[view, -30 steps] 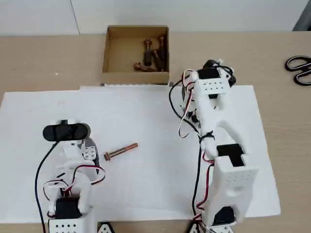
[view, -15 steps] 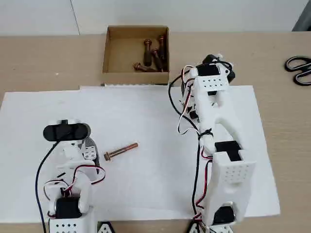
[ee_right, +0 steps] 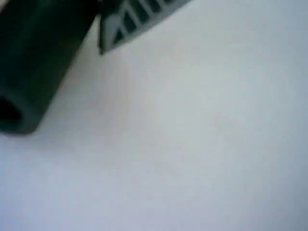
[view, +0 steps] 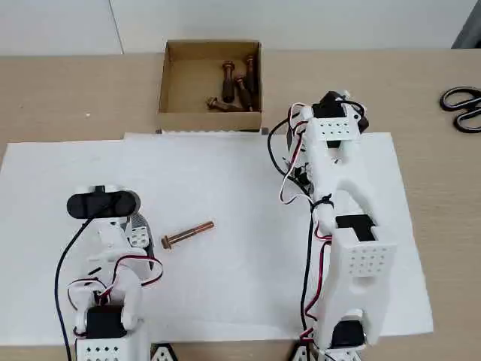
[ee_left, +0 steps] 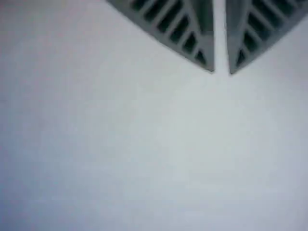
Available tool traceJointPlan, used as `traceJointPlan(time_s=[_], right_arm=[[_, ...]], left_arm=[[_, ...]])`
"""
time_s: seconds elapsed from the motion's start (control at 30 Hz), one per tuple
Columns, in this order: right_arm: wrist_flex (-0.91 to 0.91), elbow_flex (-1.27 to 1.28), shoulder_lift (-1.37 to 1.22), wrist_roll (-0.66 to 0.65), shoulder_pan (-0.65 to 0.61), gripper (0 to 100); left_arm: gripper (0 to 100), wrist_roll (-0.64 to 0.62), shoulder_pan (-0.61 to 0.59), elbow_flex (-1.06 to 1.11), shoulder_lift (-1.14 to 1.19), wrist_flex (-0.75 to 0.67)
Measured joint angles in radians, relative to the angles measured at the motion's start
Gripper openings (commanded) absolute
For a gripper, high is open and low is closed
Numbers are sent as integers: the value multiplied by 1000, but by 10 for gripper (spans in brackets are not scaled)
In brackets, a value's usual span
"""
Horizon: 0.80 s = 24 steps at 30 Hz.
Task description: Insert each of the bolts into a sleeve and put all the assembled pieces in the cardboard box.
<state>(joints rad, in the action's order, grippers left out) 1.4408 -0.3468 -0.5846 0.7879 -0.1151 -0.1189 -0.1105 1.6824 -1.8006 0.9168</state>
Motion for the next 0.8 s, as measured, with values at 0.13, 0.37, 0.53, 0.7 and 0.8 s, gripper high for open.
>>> traceJointPlan(time_s=[0.13, 0.37, 0.53, 0.7, 0.8], right_arm=[[2, -28, -3, 0, 3, 162], [0, -64, -9, 0, 32, 162], [2, -64, -9, -3, 34, 162], [20, -69, -11, -3, 35, 161], [20, -72, -18, -5, 35, 99]], left_arm=[[6, 0, 0, 0, 0, 0], [6, 0, 0, 0, 0, 0], [6, 0, 0, 0, 0, 0], [6, 0, 0, 0, 0, 0], [6, 0, 0, 0, 0, 0]])
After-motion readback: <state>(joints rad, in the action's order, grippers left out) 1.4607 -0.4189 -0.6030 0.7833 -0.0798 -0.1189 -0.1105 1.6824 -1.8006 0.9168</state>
